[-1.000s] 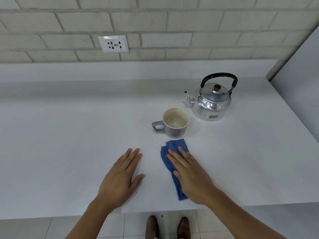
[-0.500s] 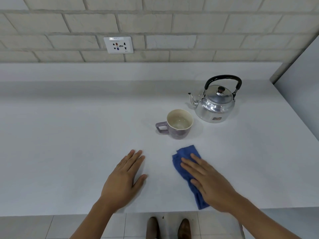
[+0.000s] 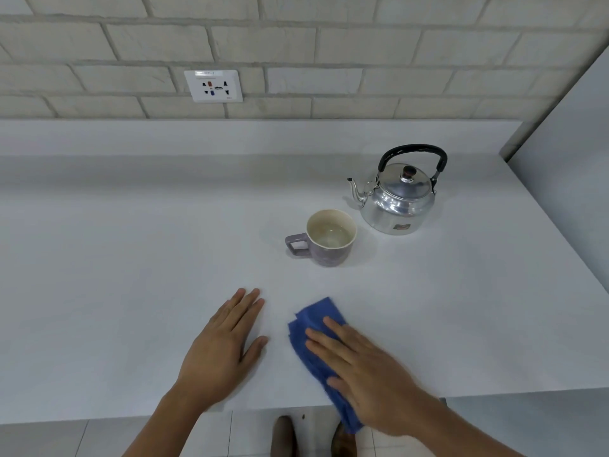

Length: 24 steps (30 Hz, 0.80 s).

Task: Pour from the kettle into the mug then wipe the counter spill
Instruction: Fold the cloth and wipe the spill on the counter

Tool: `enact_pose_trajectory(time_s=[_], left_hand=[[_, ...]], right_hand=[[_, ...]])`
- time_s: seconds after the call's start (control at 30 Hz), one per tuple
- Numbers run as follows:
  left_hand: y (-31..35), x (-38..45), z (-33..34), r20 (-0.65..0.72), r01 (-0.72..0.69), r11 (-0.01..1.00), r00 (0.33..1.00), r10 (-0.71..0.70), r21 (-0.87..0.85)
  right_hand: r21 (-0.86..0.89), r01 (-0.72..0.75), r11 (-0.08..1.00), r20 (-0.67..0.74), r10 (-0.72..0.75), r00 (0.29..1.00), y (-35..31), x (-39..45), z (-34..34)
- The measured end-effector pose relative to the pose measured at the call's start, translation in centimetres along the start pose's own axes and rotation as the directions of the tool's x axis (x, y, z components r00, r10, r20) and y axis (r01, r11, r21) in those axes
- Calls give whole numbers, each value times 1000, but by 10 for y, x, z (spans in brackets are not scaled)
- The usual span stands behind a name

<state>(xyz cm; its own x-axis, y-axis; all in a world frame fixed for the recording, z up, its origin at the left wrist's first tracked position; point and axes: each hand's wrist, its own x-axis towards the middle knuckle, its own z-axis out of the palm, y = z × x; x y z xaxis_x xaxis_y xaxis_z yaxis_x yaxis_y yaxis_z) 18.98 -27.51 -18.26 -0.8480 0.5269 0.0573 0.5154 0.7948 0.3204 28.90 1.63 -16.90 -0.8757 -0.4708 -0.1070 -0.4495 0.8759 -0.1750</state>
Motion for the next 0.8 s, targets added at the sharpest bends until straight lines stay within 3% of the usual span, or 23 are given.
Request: enact_pose_trajectory(time_s=[0.17, 0.3, 0.4, 0.5, 0.63, 0.73, 0.8], left_hand=[[3, 0, -2, 3, 9, 1000, 1000, -9, 6], [6, 1, -3, 10, 15, 1000, 1000, -15, 19], [7, 1, -3, 10, 25, 1000, 1000, -25, 10], [8, 0, -5, 9, 23, 1000, 1000, -23, 2], [13, 2, -8, 6, 44, 995, 999, -44, -85], [18, 9, -12, -14, 109, 980, 994, -113, -164], [24, 18, -15, -37, 132, 979, 990, -139, -158]], right_hand=[[60, -259, 964, -31, 262, 965, 64, -29, -11], [49, -355, 933, -50, 358, 933, 56, 11, -11], [106, -273, 956, -41, 279, 959, 29, 32, -9], [88, -90, 992, 2, 90, 996, 10, 33, -5], [82, 109, 991, 75, -115, 991, 26, 17, -17], [146, 98, 984, 58, -107, 993, 41, -1, -25], [298, 29, 954, -20, -24, 1000, 42, -12, -28]])
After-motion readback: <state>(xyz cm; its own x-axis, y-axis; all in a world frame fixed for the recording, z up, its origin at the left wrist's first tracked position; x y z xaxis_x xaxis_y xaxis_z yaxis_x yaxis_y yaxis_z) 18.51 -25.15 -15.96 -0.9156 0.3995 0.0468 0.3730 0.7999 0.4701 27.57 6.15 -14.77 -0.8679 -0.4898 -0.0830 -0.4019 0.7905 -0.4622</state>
